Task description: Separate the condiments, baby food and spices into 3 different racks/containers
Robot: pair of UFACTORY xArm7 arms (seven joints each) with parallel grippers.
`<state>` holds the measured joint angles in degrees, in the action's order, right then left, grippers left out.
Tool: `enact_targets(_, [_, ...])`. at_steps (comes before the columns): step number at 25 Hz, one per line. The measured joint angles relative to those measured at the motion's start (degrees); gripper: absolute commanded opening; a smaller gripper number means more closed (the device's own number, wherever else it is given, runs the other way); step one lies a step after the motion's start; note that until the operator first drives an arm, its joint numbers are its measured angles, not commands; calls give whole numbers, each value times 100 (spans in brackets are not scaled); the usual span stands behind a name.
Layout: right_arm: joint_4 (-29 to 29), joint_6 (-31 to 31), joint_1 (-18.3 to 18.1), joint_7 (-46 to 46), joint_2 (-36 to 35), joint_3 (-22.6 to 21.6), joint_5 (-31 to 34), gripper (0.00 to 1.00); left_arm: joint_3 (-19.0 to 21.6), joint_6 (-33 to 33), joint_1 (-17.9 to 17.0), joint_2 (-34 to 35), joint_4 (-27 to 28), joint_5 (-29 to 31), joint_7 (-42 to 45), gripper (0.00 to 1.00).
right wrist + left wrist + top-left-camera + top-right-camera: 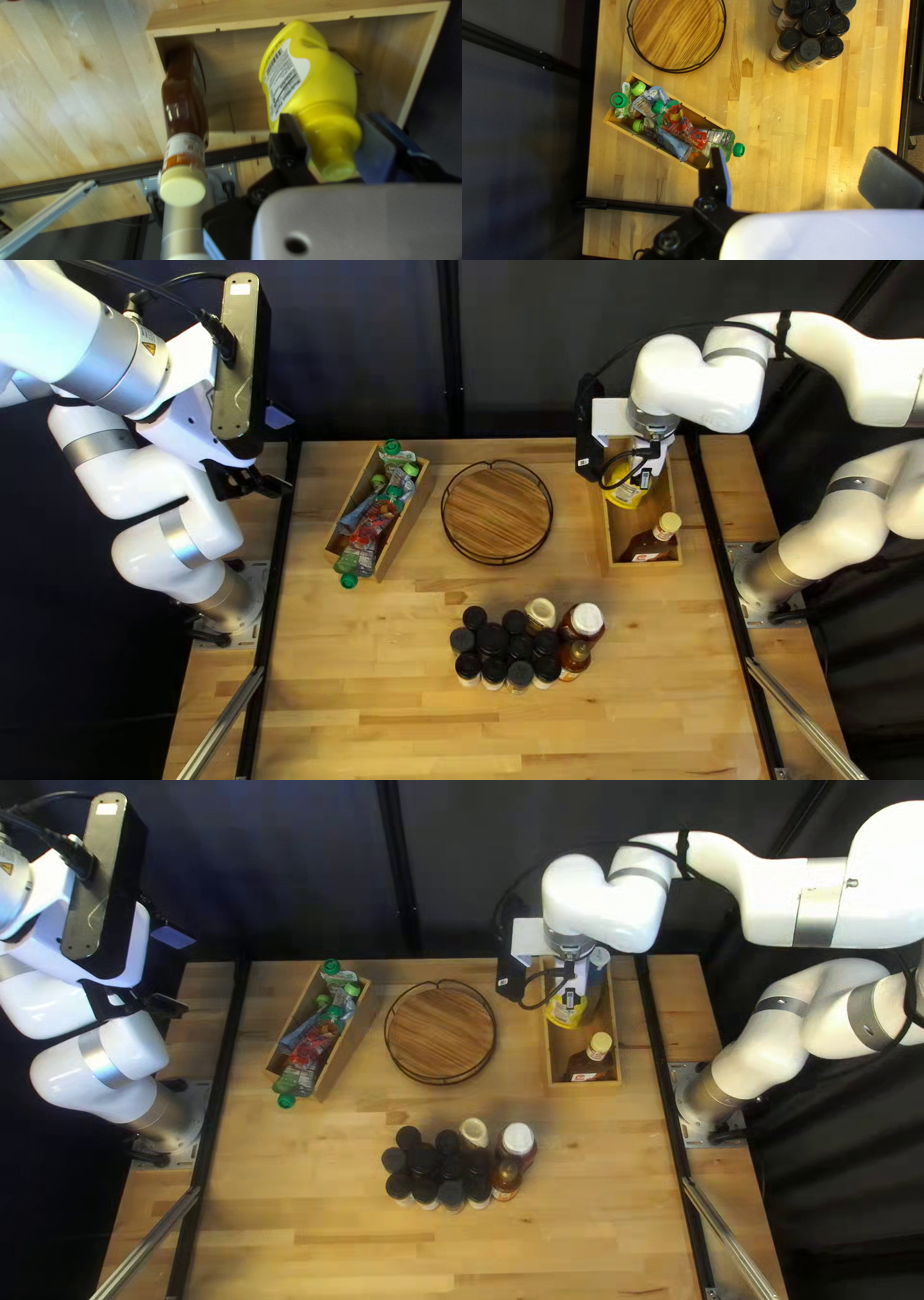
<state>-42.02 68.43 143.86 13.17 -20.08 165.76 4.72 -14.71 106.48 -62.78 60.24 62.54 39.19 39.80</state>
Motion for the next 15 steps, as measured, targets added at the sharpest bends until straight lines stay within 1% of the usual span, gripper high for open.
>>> enact_targets(4, [270,-326,-31,-16,37,38,-11,0,0,0,0,0,0,0,0,100])
enact_targets(10, [351,-337,1,-25,-126,43,-85,1,0,0,0,0,0,0,0,100])
enact_targets(14, [419,-401,3,-28,-145,50,-99,3,0,0,0,0,0,0,0,100])
enact_targets(15, [446,-427,-1,-21,-140,60,-105,7,0,0,0,0,0,0,0,100])
